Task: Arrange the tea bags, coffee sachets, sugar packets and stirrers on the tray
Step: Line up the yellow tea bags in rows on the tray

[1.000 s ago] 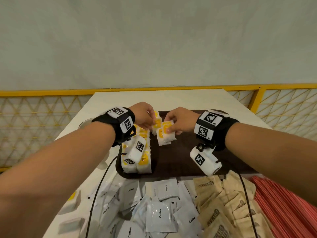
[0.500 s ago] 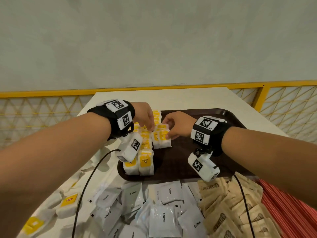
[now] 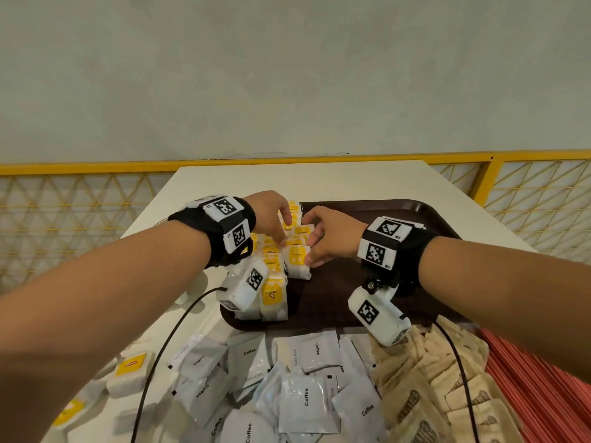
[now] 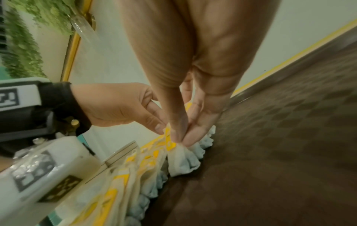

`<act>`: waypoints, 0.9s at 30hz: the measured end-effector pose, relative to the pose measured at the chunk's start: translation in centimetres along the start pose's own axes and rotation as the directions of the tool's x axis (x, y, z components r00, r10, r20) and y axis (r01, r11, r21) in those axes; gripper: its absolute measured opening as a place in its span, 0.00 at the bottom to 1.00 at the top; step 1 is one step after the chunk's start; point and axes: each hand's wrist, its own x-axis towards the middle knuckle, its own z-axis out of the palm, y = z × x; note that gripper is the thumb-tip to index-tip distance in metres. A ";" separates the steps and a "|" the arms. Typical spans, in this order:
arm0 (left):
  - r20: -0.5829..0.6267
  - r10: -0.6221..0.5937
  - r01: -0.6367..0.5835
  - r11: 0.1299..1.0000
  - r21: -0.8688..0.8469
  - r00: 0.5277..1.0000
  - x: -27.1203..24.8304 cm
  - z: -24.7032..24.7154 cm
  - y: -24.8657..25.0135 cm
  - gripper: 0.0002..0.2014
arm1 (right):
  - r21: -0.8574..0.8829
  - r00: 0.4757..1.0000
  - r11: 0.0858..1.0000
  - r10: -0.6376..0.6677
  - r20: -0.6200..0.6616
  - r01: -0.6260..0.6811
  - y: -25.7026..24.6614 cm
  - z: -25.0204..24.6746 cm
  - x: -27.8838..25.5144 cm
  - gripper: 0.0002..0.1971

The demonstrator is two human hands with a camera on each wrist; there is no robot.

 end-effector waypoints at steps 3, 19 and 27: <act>0.004 0.003 -0.003 1.000 -0.003 1.000 -0.2 0.3 0.0 0.19 | -0.001 1.000 1.000 0.023 0.001 -0.023 -0.1 0.0 0.2 0.37; 0.062 0.068 -0.065 0.996 -0.056 0.996 -0.6 -0.4 -0.5 0.12 | -0.070 0.990 0.995 0.057 -0.129 -0.066 1.0 -0.6 2.5 0.14; 0.043 0.120 -0.120 0.993 -0.009 0.992 1.9 -0.3 -0.1 0.17 | -0.061 0.996 0.998 -0.001 -0.085 -0.005 0.2 -0.3 3.0 0.15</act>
